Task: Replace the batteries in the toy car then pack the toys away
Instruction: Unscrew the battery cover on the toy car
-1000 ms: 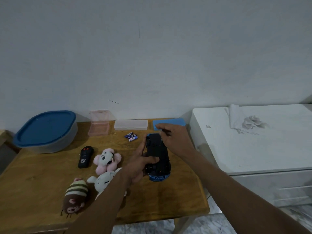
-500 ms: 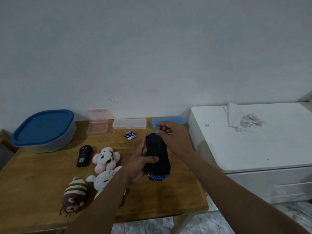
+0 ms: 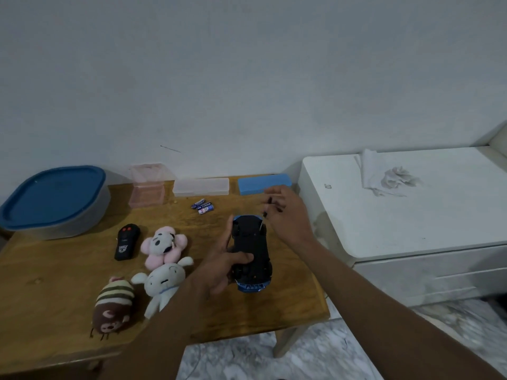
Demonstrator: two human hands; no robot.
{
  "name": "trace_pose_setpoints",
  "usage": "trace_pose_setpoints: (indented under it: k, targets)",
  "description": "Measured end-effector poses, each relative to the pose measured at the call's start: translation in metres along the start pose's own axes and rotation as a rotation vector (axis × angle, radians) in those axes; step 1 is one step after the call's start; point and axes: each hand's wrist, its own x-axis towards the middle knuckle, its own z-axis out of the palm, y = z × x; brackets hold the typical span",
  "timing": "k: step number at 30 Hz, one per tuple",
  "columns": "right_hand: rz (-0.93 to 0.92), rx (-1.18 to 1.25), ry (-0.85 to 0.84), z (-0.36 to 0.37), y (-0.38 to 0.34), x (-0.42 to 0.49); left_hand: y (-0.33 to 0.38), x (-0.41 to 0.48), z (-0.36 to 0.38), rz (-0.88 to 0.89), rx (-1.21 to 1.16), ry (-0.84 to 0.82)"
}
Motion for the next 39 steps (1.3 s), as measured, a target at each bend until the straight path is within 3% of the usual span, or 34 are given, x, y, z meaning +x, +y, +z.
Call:
trace_pose_setpoints:
  k: [4, 10, 16, 24, 39]
  targets:
    - [0.117, -0.06, 0.086, -0.012, 0.022, -0.007, -0.018, -0.006, 0.001, -0.04, -0.007, 0.013]
    - [0.39, -0.251, -0.082, -0.026, 0.074, -0.038, -0.047, -0.012, 0.007, -0.095, -0.049, 0.022]
    - [0.572, -0.31, -0.129, -0.026, 0.112, -0.066, -0.063, -0.013, 0.014, -0.121, -0.062, 0.026]
    - [0.515, -0.433, -0.157, -0.021, 0.132, -0.07, -0.075, -0.015, 0.013, -0.145, -0.107, 0.037]
    - [0.564, -0.447, -0.171, -0.019, 0.144, -0.063, -0.066, -0.01, 0.014, -0.158, -0.098, 0.017]
